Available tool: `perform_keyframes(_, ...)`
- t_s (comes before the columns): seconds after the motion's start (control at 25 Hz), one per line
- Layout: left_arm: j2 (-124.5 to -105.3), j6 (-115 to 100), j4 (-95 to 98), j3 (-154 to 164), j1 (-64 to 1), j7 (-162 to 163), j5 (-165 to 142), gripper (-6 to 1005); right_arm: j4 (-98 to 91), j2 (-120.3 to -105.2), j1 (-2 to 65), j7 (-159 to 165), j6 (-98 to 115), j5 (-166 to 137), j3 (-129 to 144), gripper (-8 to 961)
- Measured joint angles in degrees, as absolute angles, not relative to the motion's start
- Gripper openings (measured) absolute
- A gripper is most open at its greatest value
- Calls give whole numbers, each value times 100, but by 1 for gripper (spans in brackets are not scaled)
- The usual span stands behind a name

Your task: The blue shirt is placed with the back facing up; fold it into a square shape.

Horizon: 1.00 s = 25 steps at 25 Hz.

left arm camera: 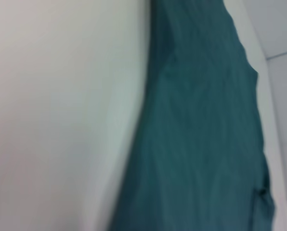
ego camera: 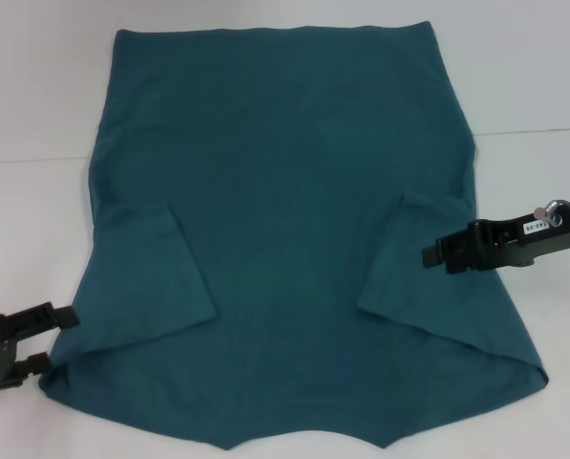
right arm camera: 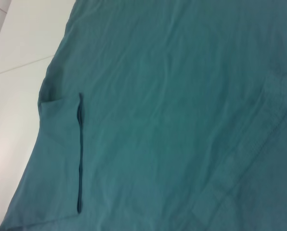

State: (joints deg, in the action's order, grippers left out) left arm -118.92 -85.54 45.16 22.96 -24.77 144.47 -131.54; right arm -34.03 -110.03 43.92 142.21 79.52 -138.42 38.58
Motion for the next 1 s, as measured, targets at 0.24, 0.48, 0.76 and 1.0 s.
perform_keyframes(0.24,-11899,-8307,4517,2282,-2470,14496,-13358,917,-3403,-10989,4365,14220,7944,-13842,3858,487)
perform_keyframes(0.48,-11899,-8245,4525,2278,-2460,14422,-13363,917,-3400,-10985,4360,14208,7936,-13842,3858,486)
perform_keyframes(0.76,-11905,-8209,4536,2276,-2412,14399,-13382,919,-3392,-10986,4359,14203,7930,-13843,3858,486)
perform_keyframes(1.0,-11928,-8208,4545,2300,-2408,14396,-13488,918,-3392,-10979,4351,14203,7918,-13843,3858,485)
